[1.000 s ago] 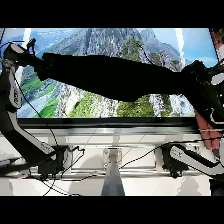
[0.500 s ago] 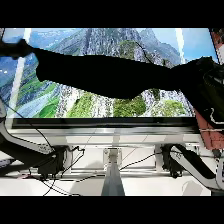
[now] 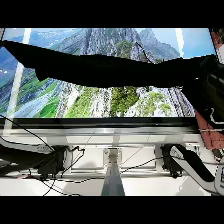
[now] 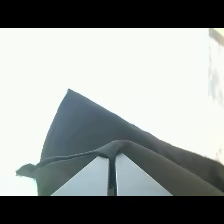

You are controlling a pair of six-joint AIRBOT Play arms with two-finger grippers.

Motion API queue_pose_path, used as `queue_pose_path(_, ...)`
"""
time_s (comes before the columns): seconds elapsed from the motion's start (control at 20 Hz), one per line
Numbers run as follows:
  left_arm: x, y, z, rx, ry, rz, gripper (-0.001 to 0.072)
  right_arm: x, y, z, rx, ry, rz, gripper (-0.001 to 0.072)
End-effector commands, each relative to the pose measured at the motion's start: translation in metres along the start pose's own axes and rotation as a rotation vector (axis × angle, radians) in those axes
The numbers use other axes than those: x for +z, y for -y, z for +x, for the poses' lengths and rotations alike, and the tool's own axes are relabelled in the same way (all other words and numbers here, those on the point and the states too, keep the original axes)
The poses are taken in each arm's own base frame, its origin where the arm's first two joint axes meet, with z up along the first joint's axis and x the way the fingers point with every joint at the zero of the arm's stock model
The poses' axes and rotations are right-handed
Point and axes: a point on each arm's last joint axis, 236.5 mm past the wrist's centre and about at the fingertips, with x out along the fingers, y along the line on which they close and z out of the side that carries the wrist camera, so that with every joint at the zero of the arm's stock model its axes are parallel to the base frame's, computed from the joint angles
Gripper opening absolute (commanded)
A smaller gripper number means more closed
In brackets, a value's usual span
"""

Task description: Fold the clothes and pants, and hang the long-sleeved shirts on hangers.

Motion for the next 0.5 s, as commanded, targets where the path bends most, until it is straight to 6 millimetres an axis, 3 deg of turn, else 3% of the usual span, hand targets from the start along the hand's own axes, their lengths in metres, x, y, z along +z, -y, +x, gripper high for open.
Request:
queue_pose_path(0.0,0.002,-0.020,0.033,0.034,0.039,-0.065,0.0009,-0.005,0.003,0.052,0.017,0.001,0.190,0.0017)
queue_pose_path(0.25,-0.033,-0.026,0.115,0.040,0.000,-0.089,0.0010,-0.009,-0.003,0.119,0.034,0.004,0.268,0.0017)
queue_pose_path(0.45,-0.031,-0.019,0.158,0.079,0.088,-0.067,0.0010,0.009,-0.012,0.155,0.049,0.023,0.270,0.0018)
